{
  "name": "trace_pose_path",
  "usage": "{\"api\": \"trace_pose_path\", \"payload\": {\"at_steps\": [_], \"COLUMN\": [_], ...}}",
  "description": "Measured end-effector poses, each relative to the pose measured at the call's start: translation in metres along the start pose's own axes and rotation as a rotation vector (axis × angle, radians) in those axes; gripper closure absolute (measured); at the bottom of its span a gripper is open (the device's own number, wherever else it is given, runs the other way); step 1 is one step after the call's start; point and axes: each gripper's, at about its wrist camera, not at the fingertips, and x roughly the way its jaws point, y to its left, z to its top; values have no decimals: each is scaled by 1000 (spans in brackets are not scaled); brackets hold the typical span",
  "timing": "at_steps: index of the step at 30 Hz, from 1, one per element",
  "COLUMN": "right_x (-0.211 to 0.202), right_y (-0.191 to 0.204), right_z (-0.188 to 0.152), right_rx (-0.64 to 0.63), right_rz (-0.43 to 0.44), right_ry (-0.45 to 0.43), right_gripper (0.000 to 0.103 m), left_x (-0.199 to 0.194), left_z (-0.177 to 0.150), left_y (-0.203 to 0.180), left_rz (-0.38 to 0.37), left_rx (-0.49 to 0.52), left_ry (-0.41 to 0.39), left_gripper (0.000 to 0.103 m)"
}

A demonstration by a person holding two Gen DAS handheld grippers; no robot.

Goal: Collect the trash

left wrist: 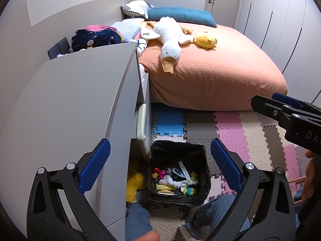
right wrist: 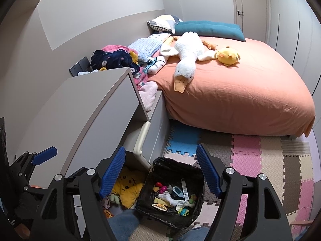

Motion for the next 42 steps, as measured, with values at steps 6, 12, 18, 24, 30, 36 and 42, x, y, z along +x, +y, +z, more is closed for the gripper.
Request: {"api": "trace_pose_path", "payload": {"at_steps": [6,12,18,24,30,36,42], "right_x": [-2,-2,-2,-2,-2,-2,-2], "right_y": [8,11,12,12,11,12,13], "right_z": [0,1,1,1,1,1,1], "right_rx": [-16,-22,-22,-21,-21,-21,-20], "right_rz": [2,1,-1,-1,1,-1,0], "right_ry": [-1,0,0,-1,0,-1,-2], "right_gripper": [29,29,29,29,29,29,29], "left_x": [-4,-5,-5,-4,-5,-4,-3], "left_z": [0,0,0,0,0,0,-1], "left_y": [3,6,6,9,10,11,8], "left_rz": [10,6,6,1,1,4,4], "left_rx": [0,-7,-6,-9,-8,-2,6], "left_ry": [-17,-19,-20,-20,-20,-23,-22], "left_gripper": [6,6,6,6,6,6,6]}}
